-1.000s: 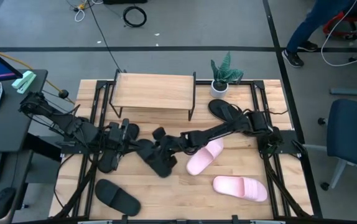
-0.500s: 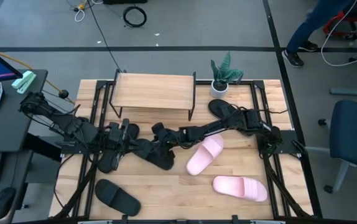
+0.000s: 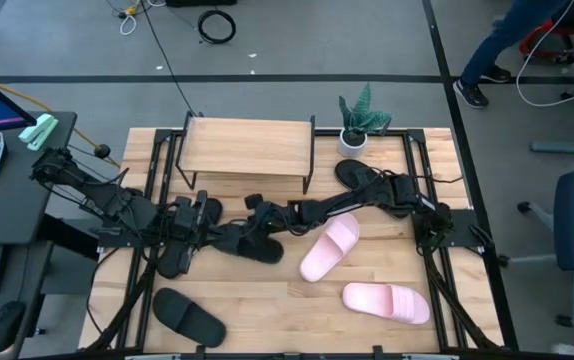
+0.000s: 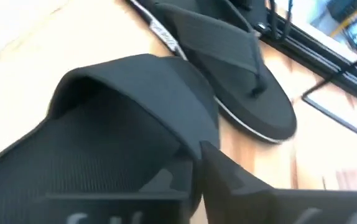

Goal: Pick and place slides into the shelf
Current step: Put the top black slide on the shelf

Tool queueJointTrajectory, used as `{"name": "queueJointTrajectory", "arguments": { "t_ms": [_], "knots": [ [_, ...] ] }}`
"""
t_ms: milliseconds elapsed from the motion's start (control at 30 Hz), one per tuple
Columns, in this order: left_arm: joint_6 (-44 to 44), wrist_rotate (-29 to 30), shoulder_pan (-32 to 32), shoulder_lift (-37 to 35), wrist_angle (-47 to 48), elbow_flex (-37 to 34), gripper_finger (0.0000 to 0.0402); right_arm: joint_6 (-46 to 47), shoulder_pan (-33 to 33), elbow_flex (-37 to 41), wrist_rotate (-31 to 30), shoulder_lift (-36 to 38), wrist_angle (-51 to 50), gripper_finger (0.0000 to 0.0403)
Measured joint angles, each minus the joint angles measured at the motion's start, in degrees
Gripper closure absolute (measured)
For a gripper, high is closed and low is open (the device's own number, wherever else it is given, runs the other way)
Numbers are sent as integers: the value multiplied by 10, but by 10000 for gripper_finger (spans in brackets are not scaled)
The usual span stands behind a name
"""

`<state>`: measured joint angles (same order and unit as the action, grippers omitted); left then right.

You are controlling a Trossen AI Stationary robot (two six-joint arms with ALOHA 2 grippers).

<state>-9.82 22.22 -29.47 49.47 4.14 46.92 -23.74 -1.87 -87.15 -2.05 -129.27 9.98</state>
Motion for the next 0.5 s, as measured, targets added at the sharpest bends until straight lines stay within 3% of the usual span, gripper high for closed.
{"name": "queueJointTrajectory", "arguments": {
  "t_ms": [167, 400, 500],
  "knots": [
    [-14, 0, 0, 0, 0, 0, 383, 87, -13, 1, -108, 35, -43, 383],
    [-15, 0, 0, 4, 4, 0, 397, 117, -45, 1, -400, 160, -186, 389],
    [-15, 0, 0, 4, 5, 0, 397, 122, -41, 1, -481, 228, -209, 388]
  ]
}}
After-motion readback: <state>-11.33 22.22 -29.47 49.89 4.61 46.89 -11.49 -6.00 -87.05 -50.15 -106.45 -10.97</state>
